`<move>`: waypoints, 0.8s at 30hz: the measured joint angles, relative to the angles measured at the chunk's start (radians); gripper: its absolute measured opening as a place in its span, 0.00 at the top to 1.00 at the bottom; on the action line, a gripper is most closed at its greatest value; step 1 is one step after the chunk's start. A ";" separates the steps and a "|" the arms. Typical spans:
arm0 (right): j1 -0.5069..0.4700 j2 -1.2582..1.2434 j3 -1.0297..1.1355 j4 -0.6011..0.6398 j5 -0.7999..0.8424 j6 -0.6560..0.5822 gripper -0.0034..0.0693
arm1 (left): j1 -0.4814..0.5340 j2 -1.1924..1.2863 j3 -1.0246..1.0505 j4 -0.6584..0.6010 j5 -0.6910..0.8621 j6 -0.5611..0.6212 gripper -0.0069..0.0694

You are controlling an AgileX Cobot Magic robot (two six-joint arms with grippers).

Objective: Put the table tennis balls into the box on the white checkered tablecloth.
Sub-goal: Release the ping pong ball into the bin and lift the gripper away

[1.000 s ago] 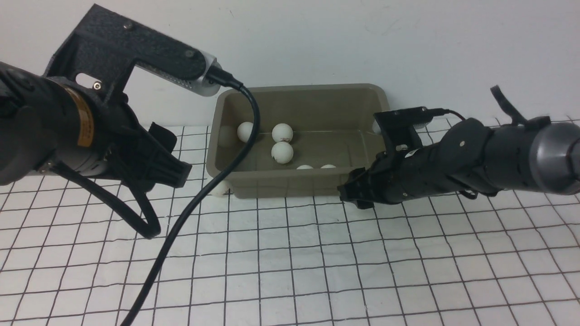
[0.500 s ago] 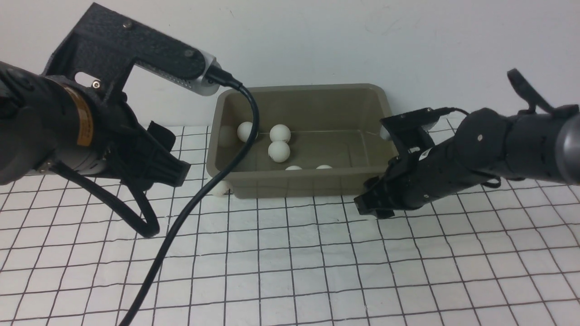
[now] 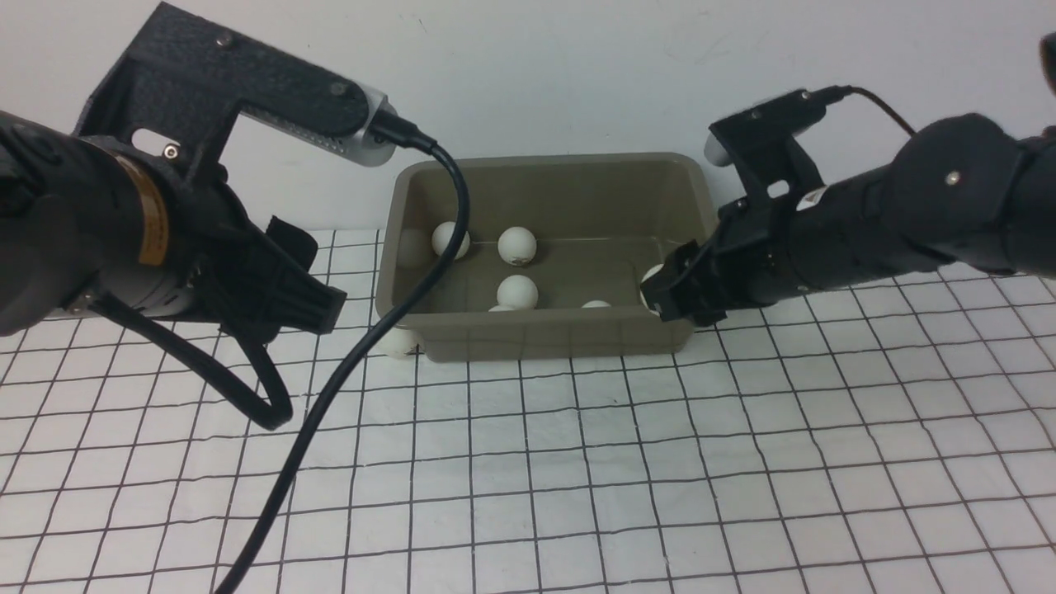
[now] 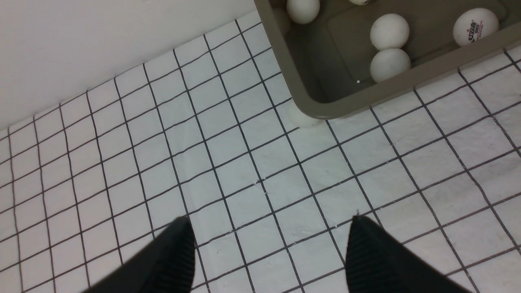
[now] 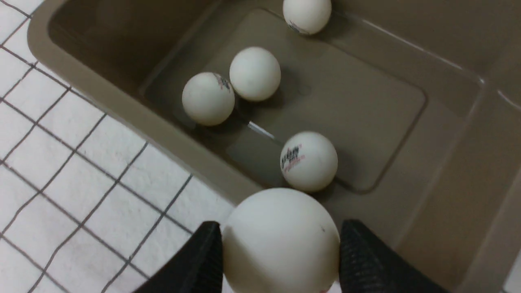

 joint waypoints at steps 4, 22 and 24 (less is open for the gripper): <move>0.000 0.118 -0.112 0.071 -0.035 -0.105 0.49 | 0.000 0.000 0.000 0.001 0.000 0.000 0.32; -0.073 0.078 -0.248 0.015 -0.065 -0.166 0.15 | 0.016 -0.019 0.066 0.151 0.028 -0.045 0.32; -0.097 0.028 -0.250 0.000 -0.053 -0.166 0.16 | 0.035 -0.022 0.081 0.152 0.006 -0.051 0.32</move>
